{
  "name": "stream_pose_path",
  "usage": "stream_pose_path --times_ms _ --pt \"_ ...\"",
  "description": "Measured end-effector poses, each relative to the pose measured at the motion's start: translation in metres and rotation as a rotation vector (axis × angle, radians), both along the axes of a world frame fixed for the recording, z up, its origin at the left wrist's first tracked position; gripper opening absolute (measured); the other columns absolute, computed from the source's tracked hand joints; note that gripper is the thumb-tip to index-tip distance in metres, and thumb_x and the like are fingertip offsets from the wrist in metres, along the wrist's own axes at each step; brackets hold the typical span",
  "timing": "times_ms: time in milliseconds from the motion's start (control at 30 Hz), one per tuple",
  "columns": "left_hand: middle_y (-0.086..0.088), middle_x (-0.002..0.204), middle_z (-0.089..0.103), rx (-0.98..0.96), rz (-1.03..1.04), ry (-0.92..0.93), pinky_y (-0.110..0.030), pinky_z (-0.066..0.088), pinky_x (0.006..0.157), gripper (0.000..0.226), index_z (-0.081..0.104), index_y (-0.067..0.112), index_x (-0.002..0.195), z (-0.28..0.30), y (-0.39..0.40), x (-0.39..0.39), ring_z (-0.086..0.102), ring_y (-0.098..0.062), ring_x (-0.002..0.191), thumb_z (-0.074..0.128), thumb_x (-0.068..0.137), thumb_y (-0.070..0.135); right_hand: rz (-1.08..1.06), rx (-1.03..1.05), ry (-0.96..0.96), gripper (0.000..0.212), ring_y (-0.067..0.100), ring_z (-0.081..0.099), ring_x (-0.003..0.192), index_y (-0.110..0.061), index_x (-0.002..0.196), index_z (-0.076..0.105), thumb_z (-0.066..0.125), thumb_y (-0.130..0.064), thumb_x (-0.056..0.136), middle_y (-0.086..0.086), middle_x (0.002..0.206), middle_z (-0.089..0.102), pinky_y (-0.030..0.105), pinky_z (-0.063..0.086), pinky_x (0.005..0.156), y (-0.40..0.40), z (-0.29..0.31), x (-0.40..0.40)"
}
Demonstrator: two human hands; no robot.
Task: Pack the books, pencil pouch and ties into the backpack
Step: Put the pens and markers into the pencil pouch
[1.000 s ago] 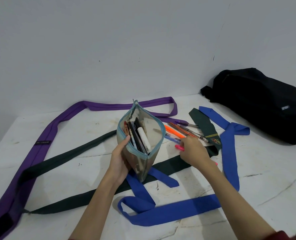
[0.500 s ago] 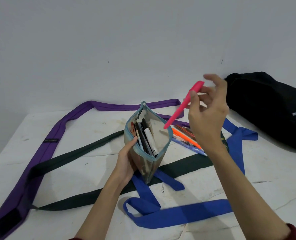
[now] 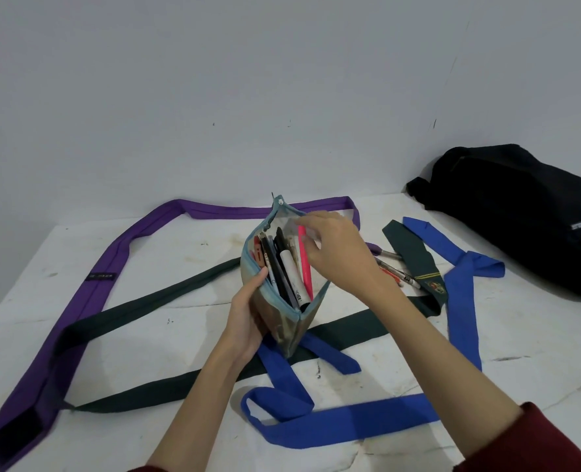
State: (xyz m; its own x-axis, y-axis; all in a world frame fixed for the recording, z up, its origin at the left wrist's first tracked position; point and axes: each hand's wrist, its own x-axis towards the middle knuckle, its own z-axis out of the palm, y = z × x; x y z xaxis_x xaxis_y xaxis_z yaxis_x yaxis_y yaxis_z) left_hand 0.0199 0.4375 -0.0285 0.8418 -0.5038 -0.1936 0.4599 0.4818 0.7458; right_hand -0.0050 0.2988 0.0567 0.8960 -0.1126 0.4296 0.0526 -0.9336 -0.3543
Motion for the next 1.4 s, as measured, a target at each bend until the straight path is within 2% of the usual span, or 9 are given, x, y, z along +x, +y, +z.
stream_pose_path --times_ms 167,400,667,733,867,1000,1100,1267,1400 --pt "-0.005 0.100 0.073 -0.048 0.023 0.031 -0.037 0.050 0.083 0.040 0.062 0.019 0.115 -0.002 0.002 0.001 0.065 -0.023 0.098 0.057 0.077 0.033 -0.111 0.273 -0.255 0.023 0.014 0.053 0.099 -0.007 0.103 0.071 0.053 -0.002 0.088 0.003 0.109 0.067 0.026 0.044 0.085 -0.028 -0.002 -0.002" --pt "-0.007 0.104 0.072 -0.065 0.045 0.051 -0.038 0.049 0.085 0.045 0.061 0.019 0.119 -0.005 0.004 0.004 0.062 -0.026 0.104 0.058 0.077 0.035 -0.341 0.099 0.512 0.028 0.028 0.061 0.078 0.001 0.091 0.066 0.057 -0.026 0.091 0.016 0.087 0.067 0.033 0.048 0.067 -0.072 -0.052 -0.009" --pt "-0.007 0.107 0.070 -0.036 0.042 0.031 -0.039 0.049 0.085 0.051 0.057 0.019 0.124 -0.007 0.003 0.004 0.061 -0.026 0.107 0.057 0.077 0.036 -0.356 0.063 0.493 0.010 0.020 0.055 0.081 -0.008 0.093 0.057 0.059 -0.017 0.091 0.008 0.092 0.057 0.028 0.045 0.069 -0.063 -0.066 -0.009" --pt "-0.007 0.106 0.070 -0.041 0.034 0.034 -0.039 0.049 0.086 0.051 0.058 0.018 0.124 -0.006 0.003 0.004 0.061 -0.026 0.106 0.057 0.076 0.036 -0.333 0.129 0.416 0.007 0.019 0.055 0.081 -0.010 0.093 0.053 0.059 -0.013 0.091 0.005 0.090 0.057 0.026 0.042 0.068 -0.063 -0.061 -0.006" --pt "-0.009 0.110 0.069 -0.026 0.030 0.036 -0.039 0.049 0.086 0.051 0.057 0.018 0.126 -0.004 0.003 0.003 0.061 -0.026 0.107 0.057 0.078 0.035 -0.305 0.677 -0.060 0.011 0.010 0.056 0.073 -0.010 0.098 0.049 0.057 -0.006 0.091 -0.004 0.078 0.057 0.019 0.046 0.065 -0.051 -0.027 -0.002" --pt "-0.008 0.112 0.069 -0.030 0.022 0.027 -0.038 0.049 0.085 0.051 0.056 0.017 0.126 -0.004 0.003 0.003 0.062 -0.025 0.105 0.061 0.078 0.033 -0.163 1.010 -0.424 0.026 0.013 0.065 0.065 -0.015 0.107 0.045 0.058 -0.001 0.089 0.007 0.075 0.067 0.020 0.053 0.062 -0.028 0.023 -0.008" --pt "-0.008 0.106 0.070 -0.043 0.013 0.030 -0.040 0.049 0.087 0.049 0.058 0.016 0.123 -0.004 0.003 0.003 0.063 -0.025 0.101 0.057 0.077 0.033 -0.003 0.919 -0.418 0.032 0.011 0.065 0.059 -0.015 0.111 0.045 0.059 0.002 0.088 0.008 0.069 0.066 0.021 0.055 0.063 -0.008 0.038 -0.007" --pt "-0.006 0.095 0.073 -0.055 0.018 0.030 -0.039 0.050 0.085 0.039 0.062 0.018 0.113 -0.002 0.001 0.003 0.065 -0.023 0.094 0.058 0.075 0.030 0.090 0.728 -0.041 0.043 0.013 0.062 0.061 -0.022 0.115 0.040 0.062 0.001 0.086 0.005 0.067 0.062 0.021 0.054 0.062 0.019 0.013 0.005" --pt "-0.006 0.098 0.073 -0.058 0.006 0.001 -0.040 0.050 0.087 0.038 0.061 0.019 0.114 -0.001 0.001 0.002 0.068 -0.020 0.092 0.057 0.078 0.031 0.093 0.296 0.247 0.027 0.007 0.051 0.066 -0.014 0.113 0.054 0.063 -0.010 0.087 -0.002 0.075 0.059 0.020 0.041 0.065 0.032 -0.015 0.014"
